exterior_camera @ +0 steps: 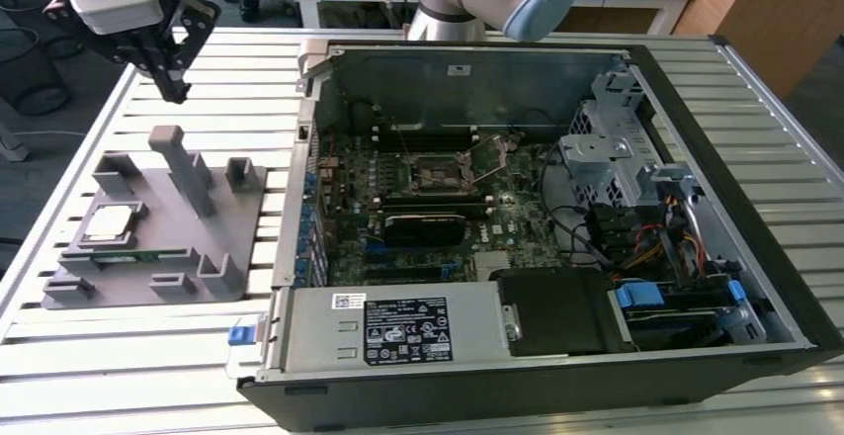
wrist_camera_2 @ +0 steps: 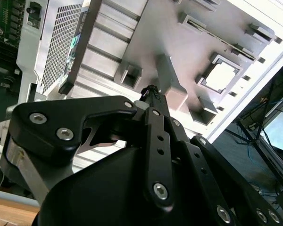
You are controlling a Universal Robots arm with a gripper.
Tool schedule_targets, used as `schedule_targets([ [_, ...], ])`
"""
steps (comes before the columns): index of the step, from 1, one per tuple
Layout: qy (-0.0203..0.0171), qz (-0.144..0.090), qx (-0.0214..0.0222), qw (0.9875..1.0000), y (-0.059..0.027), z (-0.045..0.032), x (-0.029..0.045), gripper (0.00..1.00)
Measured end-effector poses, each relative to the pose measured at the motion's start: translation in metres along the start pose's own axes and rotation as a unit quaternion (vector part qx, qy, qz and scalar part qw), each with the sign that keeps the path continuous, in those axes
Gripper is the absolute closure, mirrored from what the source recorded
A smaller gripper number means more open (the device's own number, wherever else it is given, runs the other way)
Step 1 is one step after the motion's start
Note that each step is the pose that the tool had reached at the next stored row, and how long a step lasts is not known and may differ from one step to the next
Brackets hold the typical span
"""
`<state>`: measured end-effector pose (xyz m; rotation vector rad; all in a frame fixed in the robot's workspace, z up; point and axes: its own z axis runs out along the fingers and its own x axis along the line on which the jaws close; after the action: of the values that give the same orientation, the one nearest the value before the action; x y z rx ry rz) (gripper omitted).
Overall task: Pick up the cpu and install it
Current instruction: 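Reach for the cpu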
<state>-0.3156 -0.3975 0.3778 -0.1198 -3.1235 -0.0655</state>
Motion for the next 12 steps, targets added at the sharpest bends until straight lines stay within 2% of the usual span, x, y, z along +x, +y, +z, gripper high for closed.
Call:
schedule_targets([
  [12, 0.0044, 0.000, 0.0004, 1.0000, -0.0008, 0.0023, 0.0104, 0.89],
])
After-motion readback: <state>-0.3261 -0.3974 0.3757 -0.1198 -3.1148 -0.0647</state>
